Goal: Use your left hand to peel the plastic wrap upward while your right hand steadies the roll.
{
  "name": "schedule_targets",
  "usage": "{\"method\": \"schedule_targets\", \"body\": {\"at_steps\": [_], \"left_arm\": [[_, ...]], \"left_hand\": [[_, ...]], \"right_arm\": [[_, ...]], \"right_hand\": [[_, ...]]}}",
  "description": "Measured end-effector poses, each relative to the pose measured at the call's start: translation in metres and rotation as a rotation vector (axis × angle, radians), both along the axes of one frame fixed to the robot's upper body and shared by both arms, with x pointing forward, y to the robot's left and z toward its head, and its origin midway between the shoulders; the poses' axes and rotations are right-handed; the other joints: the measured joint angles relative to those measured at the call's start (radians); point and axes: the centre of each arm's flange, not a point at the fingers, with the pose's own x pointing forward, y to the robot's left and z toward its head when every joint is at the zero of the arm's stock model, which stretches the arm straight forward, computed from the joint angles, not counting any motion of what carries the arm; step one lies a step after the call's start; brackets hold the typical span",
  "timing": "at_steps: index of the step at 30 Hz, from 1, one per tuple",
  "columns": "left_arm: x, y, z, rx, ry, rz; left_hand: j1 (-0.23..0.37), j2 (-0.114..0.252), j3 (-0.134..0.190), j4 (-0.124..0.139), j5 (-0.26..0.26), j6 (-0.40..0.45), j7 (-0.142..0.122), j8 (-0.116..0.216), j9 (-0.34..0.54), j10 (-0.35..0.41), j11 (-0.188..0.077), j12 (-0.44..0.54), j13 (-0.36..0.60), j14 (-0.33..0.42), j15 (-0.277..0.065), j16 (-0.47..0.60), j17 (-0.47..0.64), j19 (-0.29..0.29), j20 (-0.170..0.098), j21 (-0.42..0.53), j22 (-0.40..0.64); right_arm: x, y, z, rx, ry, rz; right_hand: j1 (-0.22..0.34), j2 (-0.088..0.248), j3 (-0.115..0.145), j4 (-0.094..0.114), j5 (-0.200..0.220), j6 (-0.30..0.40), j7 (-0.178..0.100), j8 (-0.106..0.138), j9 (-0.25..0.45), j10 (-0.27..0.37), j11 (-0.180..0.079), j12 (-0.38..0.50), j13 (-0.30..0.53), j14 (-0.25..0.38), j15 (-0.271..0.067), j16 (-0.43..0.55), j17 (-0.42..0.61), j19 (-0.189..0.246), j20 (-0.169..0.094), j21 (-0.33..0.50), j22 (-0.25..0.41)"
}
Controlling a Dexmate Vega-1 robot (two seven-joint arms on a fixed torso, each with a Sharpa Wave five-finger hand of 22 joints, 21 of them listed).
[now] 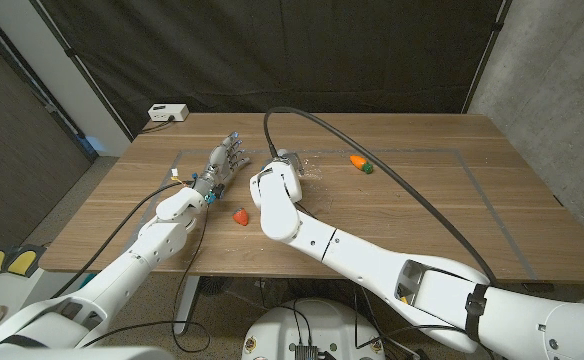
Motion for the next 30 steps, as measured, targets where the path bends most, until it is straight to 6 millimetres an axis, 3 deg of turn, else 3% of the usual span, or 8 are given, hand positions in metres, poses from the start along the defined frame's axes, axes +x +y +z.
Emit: {"method": "schedule_targets", "body": {"at_steps": [8,15,22,30], "left_arm": [[0.002,0.000,0.001,0.004,-0.001,-0.009],[0.009,0.001,0.003,0.001,0.004,-0.008],[0.011,0.001,0.005,0.001,0.005,-0.008],[0.013,0.002,0.005,0.001,0.005,-0.005]], "left_hand": [[0.000,0.000,0.000,0.000,0.000,0.000,0.000,0.000,0.000,0.000,0.000,0.000,0.000,0.000,0.000,0.000,0.000,0.000,0.000,-0.004,0.000],[0.000,0.000,0.000,0.000,0.000,0.000,0.000,0.000,0.000,0.000,0.000,0.000,0.000,0.000,0.000,0.000,0.000,0.000,0.000,-0.004,0.000],[0.000,0.000,0.000,0.000,0.000,0.000,0.000,0.000,0.000,0.000,0.000,0.000,0.000,0.000,0.000,0.000,0.000,0.000,0.000,-0.004,0.000],[0.000,0.000,-0.004,0.004,0.000,0.000,0.000,0.000,0.000,0.000,0.000,0.000,0.000,0.000,0.000,0.000,0.000,0.000,0.000,-0.004,0.000]], "right_arm": [[0.009,0.011,-0.001,-0.029,0.000,-0.041],[0.015,0.008,0.000,0.033,-0.011,-0.089],[0.024,0.011,0.001,0.018,0.032,-0.144],[0.035,0.016,0.003,-0.021,0.100,-0.193]], "right_hand": [[0.047,0.006,-0.006,-0.010,0.000,-0.119,0.033,-0.007,0.000,-0.085,0.005,-0.008,0.000,-0.030,-0.008,-0.001,-0.005,-0.016,-0.010,-0.002,-0.005],[0.060,0.003,-0.016,-0.016,0.000,-0.123,0.045,0.004,0.000,-0.071,0.008,0.004,0.000,-0.013,-0.018,0.012,-0.005,-0.010,-0.015,-0.002,-0.005],[0.036,-0.020,-0.041,0.009,0.000,-0.095,0.051,0.013,0.000,-0.084,0.031,0.008,0.000,-0.028,0.007,0.010,-0.002,-0.010,-0.008,-0.002,-0.002],[0.007,-0.017,-0.062,0.030,0.008,-0.093,0.057,0.016,-0.001,-0.135,0.048,0.004,0.000,-0.096,0.035,-0.004,0.002,-0.064,-0.004,-0.015,-0.005]]}}
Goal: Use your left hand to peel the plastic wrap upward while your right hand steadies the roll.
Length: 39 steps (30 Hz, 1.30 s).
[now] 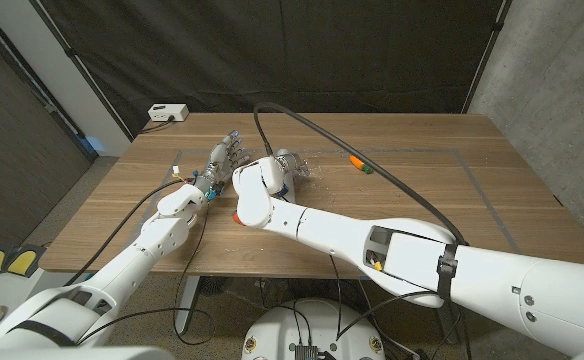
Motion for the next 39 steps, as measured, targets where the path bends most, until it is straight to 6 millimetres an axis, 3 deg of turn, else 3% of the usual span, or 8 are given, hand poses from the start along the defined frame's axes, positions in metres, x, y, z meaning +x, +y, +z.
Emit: {"method": "schedule_targets", "body": {"at_steps": [7,12,17,22,29,35,37,39], "left_arm": [[0.001,0.000,0.001,-0.001,0.000,0.002],[0.001,0.000,0.001,-0.002,0.001,0.002],[0.003,0.000,0.003,-0.003,0.002,0.000],[0.004,-0.002,0.004,0.000,0.004,-0.003],[0.005,-0.004,0.004,0.005,0.010,-0.004],[0.004,-0.006,0.008,0.008,0.006,-0.004],[0.004,-0.006,0.008,0.009,0.006,-0.003],[0.003,-0.007,0.008,0.009,0.007,-0.002]], "left_hand": [[0.000,0.000,0.000,0.000,0.000,0.000,0.000,0.000,0.000,0.000,0.000,0.000,0.000,0.000,0.000,-0.004,0.000,0.000,0.000,-0.007,0.000],[0.000,0.000,0.000,0.000,0.000,0.000,0.000,0.000,0.000,0.000,0.000,0.000,0.000,0.000,0.000,-0.004,0.000,0.000,0.000,-0.007,0.000],[0.000,0.000,0.000,0.000,0.000,0.000,0.000,0.000,0.000,0.000,0.000,-0.001,0.000,0.000,0.000,-0.004,0.000,0.000,0.000,-0.007,0.000],[0.000,0.000,-0.004,0.004,0.000,0.000,0.000,0.000,0.000,0.000,0.000,-0.007,0.000,0.000,0.000,-0.004,0.000,0.000,0.000,-0.011,0.000],[-0.003,-0.003,-0.004,0.004,0.000,0.000,0.000,0.000,0.000,0.000,0.000,-0.007,0.000,0.000,0.000,-0.004,0.000,0.000,0.000,-0.011,0.000],[-0.003,-0.003,-0.004,0.004,0.000,0.000,0.000,0.000,0.000,0.000,0.000,-0.007,0.000,0.004,0.004,-0.003,0.000,0.000,0.000,-0.013,0.000],[-0.003,-0.003,-0.004,0.004,0.000,0.000,0.000,0.000,0.000,0.000,0.000,-0.007,0.000,0.004,0.004,-0.003,0.000,0.000,0.000,-0.015,0.000],[-0.003,-0.003,-0.004,0.004,0.000,0.000,0.000,0.000,0.000,0.000,0.000,-0.007,0.000,0.004,0.004,-0.003,0.000,0.000,0.000,-0.015,0.000]], "right_arm": [[0.007,0.001,0.000,-0.027,0.026,-0.016],[0.008,0.001,0.002,-0.052,0.005,-0.013],[0.012,-0.004,-0.001,-0.014,-0.005,-0.007],[0.013,-0.007,0.000,-0.005,-0.026,0.007],[0.017,-0.014,0.002,0.035,-0.016,0.039],[0.026,-0.026,0.005,0.096,0.024,0.076],[0.031,-0.026,0.000,0.118,0.063,0.108],[0.034,-0.027,-0.001,0.133,0.078,0.122]], "right_hand": [[0.188,0.107,0.095,-0.064,0.000,0.057,-0.033,0.019,0.005,0.030,-0.039,0.024,0.000,0.026,-0.038,0.016,-0.016,0.016,-0.030,0.002,0.000],[0.382,0.135,0.183,-0.077,0.000,0.091,-0.068,0.019,0.003,0.066,-0.068,0.035,-0.003,0.049,-0.057,0.024,-0.014,0.024,-0.060,0.025,0.003],[0.501,0.144,0.226,-0.077,0.000,0.131,-0.109,0.020,0.003,0.087,-0.089,0.040,-0.003,0.061,-0.055,0.030,-0.009,0.026,-0.072,0.043,0.008],[0.533,0.136,0.232,-0.069,0.000,0.138,-0.116,0.022,0.003,0.093,-0.094,0.043,-0.003,0.061,-0.055,0.030,-0.004,0.026,-0.072,0.053,0.008],[0.448,0.076,0.123,-0.006,-0.015,0.073,-0.076,0.000,0.003,0.058,-0.059,0.030,-0.003,0.066,-0.060,0.039,0.010,0.072,0.001,0.087,-0.002],[0.450,0.071,0.095,-0.024,-0.015,0.064,-0.067,-0.001,0.006,0.037,-0.046,0.019,-0.003,0.042,-0.041,0.039,0.005,0.162,0.112,0.099,-0.022],[0.466,0.079,0.100,-0.028,-0.015,0.064,-0.067,-0.001,0.006,0.038,-0.045,0.018,-0.007,0.055,-0.042,0.039,0.003,0.178,0.126,0.101,-0.027],[0.474,0.084,0.093,-0.035,-0.015,0.086,-0.069,0.003,0.006,0.076,-0.047,0.031,-0.007,0.099,-0.051,0.051,-0.002,0.225,0.097,0.103,-0.028]]}}
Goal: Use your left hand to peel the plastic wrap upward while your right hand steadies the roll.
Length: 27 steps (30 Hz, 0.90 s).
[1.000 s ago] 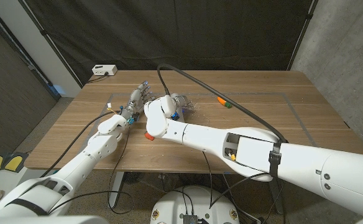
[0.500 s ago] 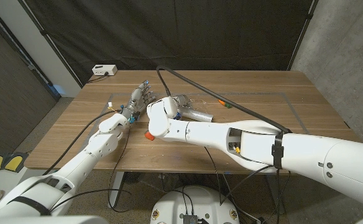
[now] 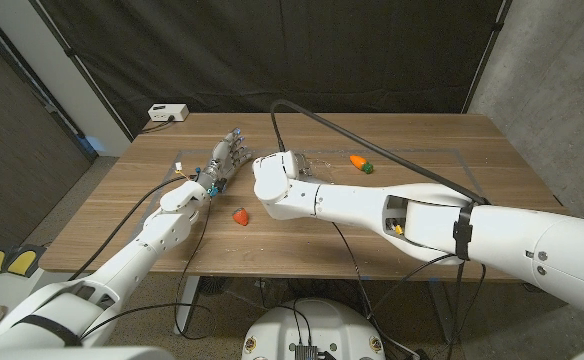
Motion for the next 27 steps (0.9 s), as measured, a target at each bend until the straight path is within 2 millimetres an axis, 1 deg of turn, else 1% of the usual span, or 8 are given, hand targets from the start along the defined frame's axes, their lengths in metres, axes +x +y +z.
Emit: {"method": "schedule_targets", "body": {"at_steps": [5,6,8,12,14,16,17,27], "left_arm": [[-0.001,-0.001,0.000,0.002,0.002,0.002],[-0.001,-0.002,0.001,0.003,0.003,0.003],[-0.001,-0.002,0.001,0.004,0.003,0.004],[-0.001,-0.004,0.001,0.007,0.005,0.003],[-0.001,-0.005,0.001,0.008,0.008,0.004],[-0.001,-0.006,0.002,0.010,0.008,0.003],[-0.001,-0.007,0.002,0.010,0.008,0.003],[-0.001,-0.012,0.005,0.018,0.009,0.004]], "left_hand": [[0.000,0.000,-0.004,0.004,0.000,0.000,0.000,0.000,0.000,0.000,0.000,0.000,0.000,0.000,0.000,0.000,0.000,0.000,0.000,0.000,0.000],[0.000,0.000,-0.004,0.004,0.000,0.000,0.000,0.000,0.000,0.000,0.000,0.000,0.000,0.000,0.000,0.000,0.000,0.000,0.000,0.000,0.000],[0.000,0.000,-0.004,0.004,0.000,0.000,0.000,0.000,0.000,0.000,0.000,0.000,0.000,0.000,0.000,0.000,0.000,0.000,0.000,0.000,0.000],[0.000,0.000,-0.004,0.004,0.000,0.000,0.000,0.000,0.000,0.000,0.000,0.000,0.000,0.000,0.000,0.000,0.000,0.000,0.000,0.000,0.000],[0.000,0.000,-0.004,0.004,0.000,0.000,0.000,0.000,0.000,0.000,0.000,0.000,0.000,0.000,0.000,0.000,0.000,0.000,0.000,-0.004,0.000],[0.000,0.000,-0.004,0.004,0.000,0.000,0.000,0.000,0.000,0.000,0.000,0.000,0.000,0.000,0.000,0.000,0.000,0.000,0.000,-0.004,0.000],[0.000,0.000,-0.004,0.004,0.000,0.000,0.000,0.000,0.000,0.000,0.000,0.000,0.000,0.000,0.000,0.000,0.000,0.000,0.000,-0.004,0.000],[0.000,0.000,-0.004,0.004,0.000,0.000,0.000,0.000,0.000,0.000,0.000,0.000,0.000,0.000,0.000,0.000,0.000,0.000,0.000,-0.004,0.000]], "right_arm": [[0.007,-0.004,-0.003,0.031,-0.001,0.024],[0.009,-0.006,-0.004,0.044,-0.011,0.032],[0.010,-0.007,-0.006,0.060,-0.023,0.044],[0.015,-0.010,-0.010,0.102,-0.059,0.069],[0.018,-0.015,-0.014,0.129,-0.072,0.078],[0.021,-0.017,-0.015,0.161,-0.111,0.096],[0.021,-0.019,-0.016,0.174,-0.120,0.098],[0.029,-0.040,-0.028,0.400,-0.227,0.181]], "right_hand": [[0.018,0.015,0.000,0.000,0.008,0.139,-0.001,0.035,0.000,0.219,-0.038,0.067,-0.003,0.281,0.007,0.085,-0.002,0.164,-0.189,0.115,0.055],[0.040,0.012,0.008,-0.007,0.009,0.180,-0.003,0.042,0.000,0.283,-0.046,0.086,0.001,0.394,-0.014,0.129,0.028,0.195,-0.197,0.168,0.085],[0.083,-0.030,0.014,-0.011,0.009,0.266,-0.012,0.051,0.000,0.337,-0.003,0.114,0.006,0.501,0.005,0.218,0.078,0.245,-0.209,0.312,0.177],[0.164,-0.110,0.014,-0.011,0.009,0.386,-0.003,0.054,0.016,0.415,0.075,0.182,0.032,0.612,0.060,0.384,0.211,0.289,-0.211,0.582,0.188],[0.184,-0.131,0.014,-0.011,0.007,0.423,0.032,0.068,0.021,0.467,0.097,0.219,0.045,0.641,0.071,0.425,0.249,0.306,-0.215,0.630,0.301],[0.195,-0.142,0.014,-0.011,0.003,0.470,0.056,0.080,0.025,0.572,0.072,0.269,0.136,0.666,0.072,0.446,0.268,0.322,-0.220,0.664,0.310],[0.195,-0.142,0.014,-0.011,0.003,0.486,0.072,0.086,0.028,0.667,0.000,0.281,0.155,0.684,0.069,0.457,0.276,0.334,-0.229,0.679,0.299],[0.195,-0.143,0.007,-0.004,0.003,0.540,0.100,0.094,0.032,0.705,0.022,0.319,0.201,0.726,0.057,0.482,0.303,0.368,-0.235,0.723,0.245]]}}
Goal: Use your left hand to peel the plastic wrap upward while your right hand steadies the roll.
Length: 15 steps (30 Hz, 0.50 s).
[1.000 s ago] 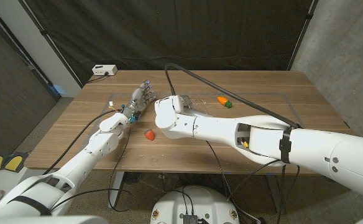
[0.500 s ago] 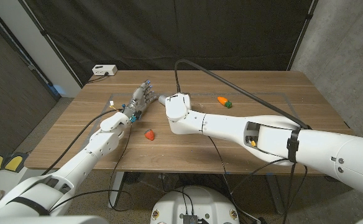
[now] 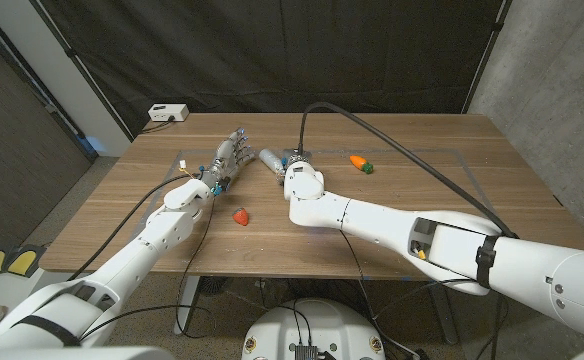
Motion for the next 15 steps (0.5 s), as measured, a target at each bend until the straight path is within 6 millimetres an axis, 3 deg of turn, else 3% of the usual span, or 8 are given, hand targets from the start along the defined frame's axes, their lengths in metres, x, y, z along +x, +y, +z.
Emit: {"method": "schedule_targets", "body": {"at_steps": [15], "left_arm": [[-0.002,-0.009,0.003,0.008,-0.006,0.002]], "left_hand": [[0.000,0.000,-0.004,-0.004,0.000,0.000,0.000,0.000,0.000,0.000,0.000,0.000,0.000,0.000,0.000,-0.003,0.000,0.000,0.000,-0.004,0.000]], "right_arm": [[0.003,-0.034,0.005,0.453,0.002,0.200]], "right_hand": [[-0.008,0.008,0.000,0.000,0.006,0.014,0.000,-0.005,0.000,0.000,0.000,0.008,0.025,0.007,-0.004,-0.013,-0.004,0.000,0.000,0.023,0.038]]}}
